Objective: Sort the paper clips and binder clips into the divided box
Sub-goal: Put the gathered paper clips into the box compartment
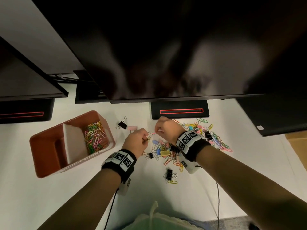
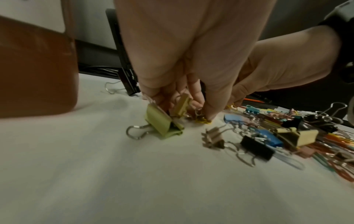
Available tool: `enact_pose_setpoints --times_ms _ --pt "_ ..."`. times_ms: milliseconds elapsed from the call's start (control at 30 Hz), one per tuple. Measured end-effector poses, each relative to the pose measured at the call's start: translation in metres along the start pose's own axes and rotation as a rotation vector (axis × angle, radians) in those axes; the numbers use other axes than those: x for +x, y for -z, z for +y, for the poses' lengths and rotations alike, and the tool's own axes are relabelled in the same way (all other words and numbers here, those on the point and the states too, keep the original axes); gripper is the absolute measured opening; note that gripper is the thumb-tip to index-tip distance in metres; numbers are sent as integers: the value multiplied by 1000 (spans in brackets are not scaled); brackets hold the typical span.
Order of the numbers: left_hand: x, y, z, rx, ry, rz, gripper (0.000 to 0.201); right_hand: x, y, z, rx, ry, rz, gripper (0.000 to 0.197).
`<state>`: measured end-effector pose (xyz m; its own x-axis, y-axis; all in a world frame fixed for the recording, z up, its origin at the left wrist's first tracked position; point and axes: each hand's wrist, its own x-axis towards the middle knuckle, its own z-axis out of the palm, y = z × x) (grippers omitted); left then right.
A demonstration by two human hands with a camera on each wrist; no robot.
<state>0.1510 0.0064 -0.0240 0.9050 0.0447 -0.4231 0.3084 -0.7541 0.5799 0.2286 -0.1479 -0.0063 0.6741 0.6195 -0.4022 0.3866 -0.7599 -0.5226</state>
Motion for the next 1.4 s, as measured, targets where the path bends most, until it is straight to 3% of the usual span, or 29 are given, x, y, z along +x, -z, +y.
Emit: enact_pose_setpoints --times_ms 200,367,767,1000,1233,1400 --pt "4 4 -10 4 0 -14 12 9 -7 -17 -53 18 -89 37" --pt "4 4 -8 97 -18 -27 18 16 -13 -23 -98 -16 -88 18" --pt "5 8 -3 312 38 -124 15 10 -10 -18 -46 -113 -130 19" --pt "-1 9 2 430 -54 -121 16 4 -9 -10 -30 -105 -105 11" --pt "-9 11 0 257 -61 -96 16 -2 -4 -11 29 -95 -77 32" --pt "-16 23 -7 79 -32 -28 17 3 2 -24 6 -66 -9 31"
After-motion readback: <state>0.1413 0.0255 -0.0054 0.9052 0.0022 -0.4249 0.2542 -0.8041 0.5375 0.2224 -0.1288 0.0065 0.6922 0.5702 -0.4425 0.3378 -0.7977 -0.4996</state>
